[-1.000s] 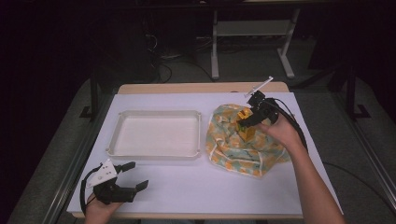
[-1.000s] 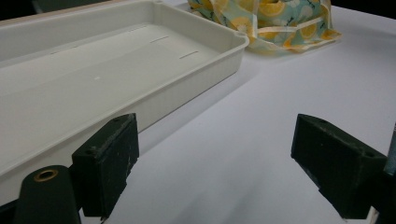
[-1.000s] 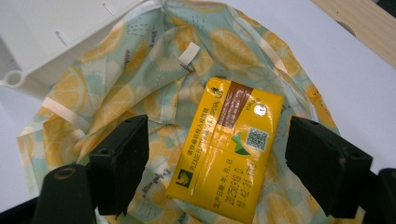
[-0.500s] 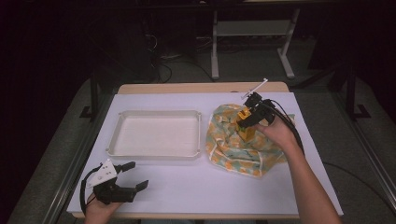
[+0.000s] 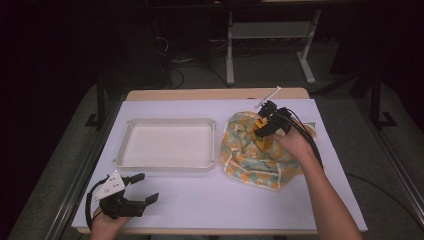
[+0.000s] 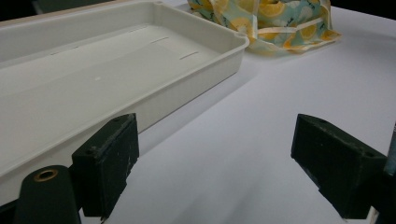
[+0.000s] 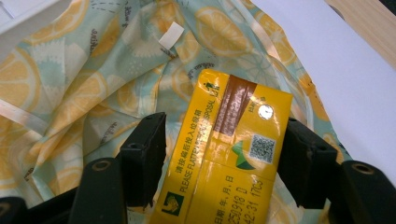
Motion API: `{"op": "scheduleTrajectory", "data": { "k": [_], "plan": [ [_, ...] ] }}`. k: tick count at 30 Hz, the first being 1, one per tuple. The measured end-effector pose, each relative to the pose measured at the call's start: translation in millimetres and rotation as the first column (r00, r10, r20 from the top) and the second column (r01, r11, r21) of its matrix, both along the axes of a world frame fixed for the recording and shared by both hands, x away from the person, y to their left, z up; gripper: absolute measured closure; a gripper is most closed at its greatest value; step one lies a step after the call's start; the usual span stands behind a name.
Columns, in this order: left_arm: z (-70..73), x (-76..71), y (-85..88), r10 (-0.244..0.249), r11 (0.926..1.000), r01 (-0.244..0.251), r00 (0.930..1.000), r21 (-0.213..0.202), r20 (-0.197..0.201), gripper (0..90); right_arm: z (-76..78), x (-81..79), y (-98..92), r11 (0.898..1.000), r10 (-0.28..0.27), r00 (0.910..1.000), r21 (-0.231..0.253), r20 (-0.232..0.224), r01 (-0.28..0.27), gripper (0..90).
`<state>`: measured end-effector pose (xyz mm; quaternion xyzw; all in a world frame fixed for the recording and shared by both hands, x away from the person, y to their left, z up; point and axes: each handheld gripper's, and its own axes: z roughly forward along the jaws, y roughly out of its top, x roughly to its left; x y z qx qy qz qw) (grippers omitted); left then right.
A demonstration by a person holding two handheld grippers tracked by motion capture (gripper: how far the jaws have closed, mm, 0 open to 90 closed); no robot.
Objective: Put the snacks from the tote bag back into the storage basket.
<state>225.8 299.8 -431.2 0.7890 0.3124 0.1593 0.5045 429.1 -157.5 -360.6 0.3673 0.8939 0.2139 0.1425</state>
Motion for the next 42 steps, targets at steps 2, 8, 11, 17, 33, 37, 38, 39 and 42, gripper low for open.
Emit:
{"op": "scheduleTrajectory", "data": {
  "k": [2,8,11,17,33,37,38,39,42],
  "plan": [
    [0.0,0.0,0.1,-0.001,1.0,0.001,1.0,0.0,0.0,14.8,-0.8,-0.3,0.2,1.0,-0.004,1.0,-0.006,0.002,0.004,38.4],
    [-0.1,0.0,0.1,0.001,1.0,-0.001,1.0,0.0,-0.001,14.9,-2.0,-0.5,0.0,1.0,-0.002,1.0,-0.015,0.002,0.002,39.9],
    [-0.1,0.3,0.1,0.001,1.0,-0.001,1.0,0.0,0.003,14.9,-1.8,-0.7,0.3,1.0,-0.003,1.0,-0.02,0.001,0.003,40.2],
    [-0.1,0.3,0.2,0.003,1.0,-0.003,1.0,-0.002,0.002,14.8,-1.8,-0.8,1.0,1.0,-0.008,1.0,-0.026,0.003,0.008,41.2],
    [0.0,0.2,0.5,0.003,1.0,-0.003,1.0,-0.002,0.004,14.8,-1.8,-1.0,-1.1,1.0,-0.016,0.9998,-0.021,0.008,0.016,45.3],
    [0.0,0.1,0.5,0.003,1.0,-0.003,1.0,-0.001,0.004,14.8,-1.6,-1.5,-1.0,1.0,-0.013,0.9999,-0.025,0.01,0.014,46.0],
    [0.0,0.1,0.5,0.003,1.0,-0.003,1.0,0.001,0.004,14.9,-1.5,-1.6,-1.2,1.0,-0.011,0.9999,-0.026,0.011,0.011,46.3],
    [0.0,0.1,0.5,0.003,1.0,-0.003,1.0,0.0,0.004,14.9,-1.5,-1.8,-1.3,1.0,-0.009,0.9999,-0.027,0.013,0.009,46.7],
    [0.0,0.1,0.4,0.004,1.0,-0.004,1.0,0.0,0.005,14.9,-1.4,-2.5,-1.2,1.0,-0.007,0.9998,-0.029,0.017,0.007,47.2]
  ]
}}
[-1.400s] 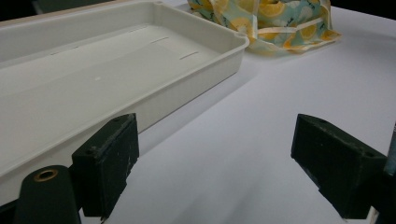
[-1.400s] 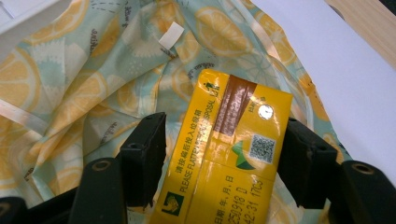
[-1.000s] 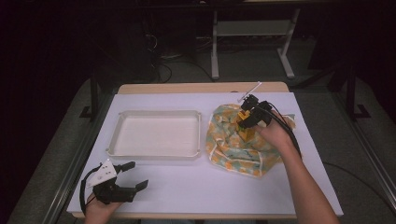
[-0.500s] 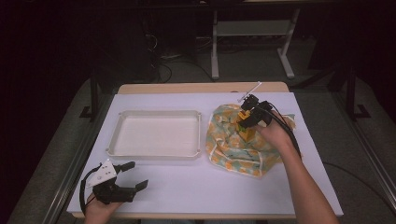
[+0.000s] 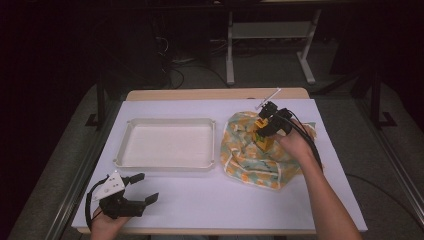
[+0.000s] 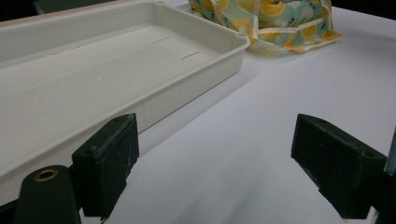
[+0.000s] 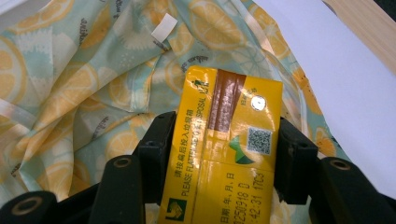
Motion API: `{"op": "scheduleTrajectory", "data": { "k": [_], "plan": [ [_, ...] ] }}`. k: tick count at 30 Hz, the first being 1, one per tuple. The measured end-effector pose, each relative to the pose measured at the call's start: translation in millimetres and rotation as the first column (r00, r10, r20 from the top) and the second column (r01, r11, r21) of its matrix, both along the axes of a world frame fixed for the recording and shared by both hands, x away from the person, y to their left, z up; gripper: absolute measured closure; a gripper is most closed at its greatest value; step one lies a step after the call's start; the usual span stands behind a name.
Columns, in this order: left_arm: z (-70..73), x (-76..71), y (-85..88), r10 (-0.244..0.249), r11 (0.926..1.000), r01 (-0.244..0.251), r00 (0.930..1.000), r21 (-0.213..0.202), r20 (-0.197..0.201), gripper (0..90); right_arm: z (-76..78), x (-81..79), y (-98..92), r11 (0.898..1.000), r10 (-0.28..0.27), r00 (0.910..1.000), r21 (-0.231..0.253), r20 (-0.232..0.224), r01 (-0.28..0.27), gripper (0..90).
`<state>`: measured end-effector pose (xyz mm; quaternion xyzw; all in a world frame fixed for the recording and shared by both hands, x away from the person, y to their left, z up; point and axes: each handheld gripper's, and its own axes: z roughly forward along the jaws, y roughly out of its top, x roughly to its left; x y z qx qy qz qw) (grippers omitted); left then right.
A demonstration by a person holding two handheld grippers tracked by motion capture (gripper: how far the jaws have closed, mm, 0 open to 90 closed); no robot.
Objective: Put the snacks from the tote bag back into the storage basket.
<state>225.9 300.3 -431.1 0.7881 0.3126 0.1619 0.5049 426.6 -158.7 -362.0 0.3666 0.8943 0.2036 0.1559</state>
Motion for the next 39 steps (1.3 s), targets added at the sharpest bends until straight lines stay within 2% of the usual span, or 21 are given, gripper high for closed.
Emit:
{"op": "scheduleTrajectory", "data": {
  "k": [27,39],
  "plan": [
    [0.2,0.0,0.7,0.001,1.0,-0.001,1.0,-0.001,0.001,14.9,2.3,-0.6,-4.0,0.999,0.027,0.9996,0.023,-0.012,-0.026,49.4],
    [0.2,-0.2,0.5,0.002,1.0,-0.002,1.0,-0.001,0.0,14.9,13.3,-6.8,-9.8,0.998,0.038,0.9992,0.044,0.009,-0.039,49.8]
  ]
}}
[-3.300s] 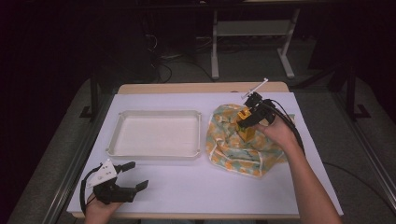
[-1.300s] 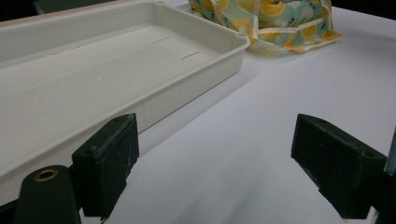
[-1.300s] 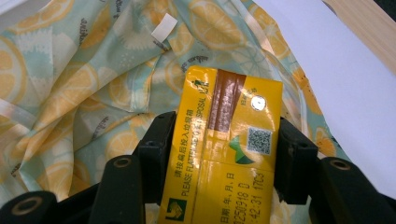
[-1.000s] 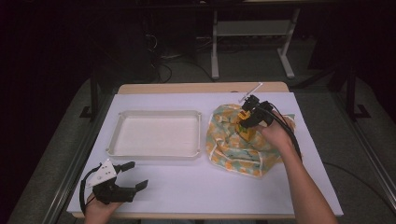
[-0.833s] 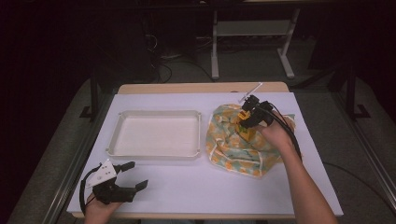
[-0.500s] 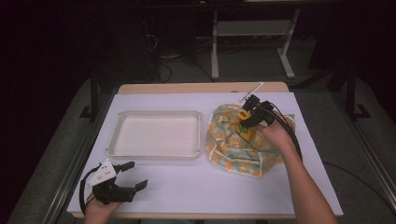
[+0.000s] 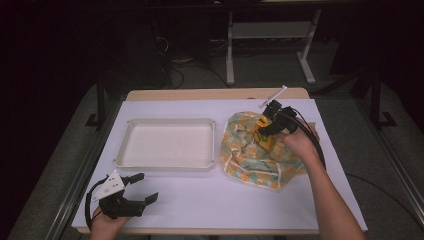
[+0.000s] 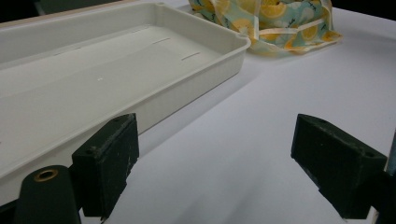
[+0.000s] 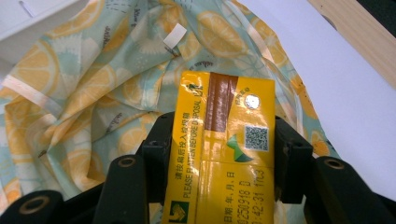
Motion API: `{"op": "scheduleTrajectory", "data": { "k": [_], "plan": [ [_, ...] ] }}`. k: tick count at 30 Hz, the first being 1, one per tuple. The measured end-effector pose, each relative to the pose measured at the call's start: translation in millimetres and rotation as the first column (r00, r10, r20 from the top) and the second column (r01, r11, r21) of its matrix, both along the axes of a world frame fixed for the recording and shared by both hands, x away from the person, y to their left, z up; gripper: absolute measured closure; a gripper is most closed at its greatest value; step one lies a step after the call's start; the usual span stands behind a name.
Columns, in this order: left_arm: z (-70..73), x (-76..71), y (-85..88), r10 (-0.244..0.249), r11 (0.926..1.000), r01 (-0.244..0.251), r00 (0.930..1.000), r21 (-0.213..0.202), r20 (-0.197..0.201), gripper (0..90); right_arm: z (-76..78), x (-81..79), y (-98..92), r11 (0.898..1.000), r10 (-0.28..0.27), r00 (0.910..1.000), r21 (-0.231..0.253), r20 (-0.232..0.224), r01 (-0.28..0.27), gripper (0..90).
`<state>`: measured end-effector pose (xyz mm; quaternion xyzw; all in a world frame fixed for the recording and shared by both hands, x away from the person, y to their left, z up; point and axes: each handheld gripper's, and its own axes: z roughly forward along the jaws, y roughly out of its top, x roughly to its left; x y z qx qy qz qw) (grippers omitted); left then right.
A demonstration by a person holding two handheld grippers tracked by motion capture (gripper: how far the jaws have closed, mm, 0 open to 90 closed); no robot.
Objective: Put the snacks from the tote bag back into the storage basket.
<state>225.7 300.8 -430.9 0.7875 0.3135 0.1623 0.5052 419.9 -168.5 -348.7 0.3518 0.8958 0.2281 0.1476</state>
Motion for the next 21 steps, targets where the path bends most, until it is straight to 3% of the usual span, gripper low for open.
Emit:
{"op": "scheduleTrajectory", "data": {
  "k": [21],
  "plan": [
    [-0.3,0.5,0.1,-0.001,1.0,0.001,1.0,-0.001,-0.002,14.8,28.4,-9.9,3.1,0.997,0.065,0.9978,0.033,0.013,-0.065,50.0]
  ]
}}
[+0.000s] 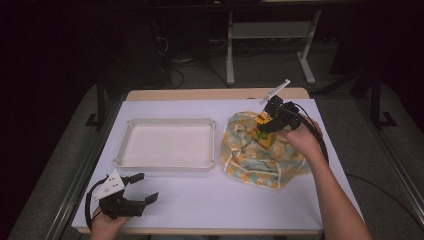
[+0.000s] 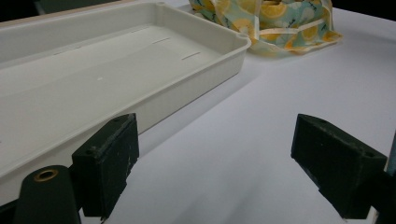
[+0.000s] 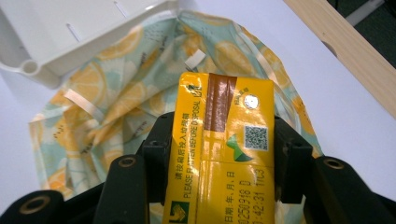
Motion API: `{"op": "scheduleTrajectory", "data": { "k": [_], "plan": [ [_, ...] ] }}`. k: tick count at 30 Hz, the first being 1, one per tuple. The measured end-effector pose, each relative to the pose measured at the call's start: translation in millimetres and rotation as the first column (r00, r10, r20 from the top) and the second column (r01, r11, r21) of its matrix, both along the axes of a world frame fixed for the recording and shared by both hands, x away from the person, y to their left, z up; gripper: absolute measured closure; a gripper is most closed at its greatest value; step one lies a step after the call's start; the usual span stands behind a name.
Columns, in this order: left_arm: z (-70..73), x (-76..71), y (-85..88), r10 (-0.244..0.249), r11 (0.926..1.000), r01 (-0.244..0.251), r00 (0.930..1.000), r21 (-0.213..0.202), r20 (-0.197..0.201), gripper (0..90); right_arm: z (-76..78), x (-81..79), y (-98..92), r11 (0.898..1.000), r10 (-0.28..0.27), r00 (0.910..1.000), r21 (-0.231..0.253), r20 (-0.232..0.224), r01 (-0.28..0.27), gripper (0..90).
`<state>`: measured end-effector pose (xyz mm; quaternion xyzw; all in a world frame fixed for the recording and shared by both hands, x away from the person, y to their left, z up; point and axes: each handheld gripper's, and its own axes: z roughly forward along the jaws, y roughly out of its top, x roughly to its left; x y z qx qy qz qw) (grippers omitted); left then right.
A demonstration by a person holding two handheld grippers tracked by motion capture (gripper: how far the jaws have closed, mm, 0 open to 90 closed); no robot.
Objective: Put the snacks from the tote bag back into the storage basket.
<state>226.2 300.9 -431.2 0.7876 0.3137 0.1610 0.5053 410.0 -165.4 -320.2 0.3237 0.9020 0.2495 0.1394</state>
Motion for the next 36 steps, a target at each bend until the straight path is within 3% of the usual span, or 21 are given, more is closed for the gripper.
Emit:
{"op": "scheduleTrajectory", "data": {
  "k": [36],
  "plan": [
    [0.4,-0.6,0.9,0.002,1.0,-0.002,1.0,-0.002,0.002,14.9,51.1,-16.6,32.0,0.99,0.134,0.9901,0.027,0.044,-0.135,50.1]
  ]
}}
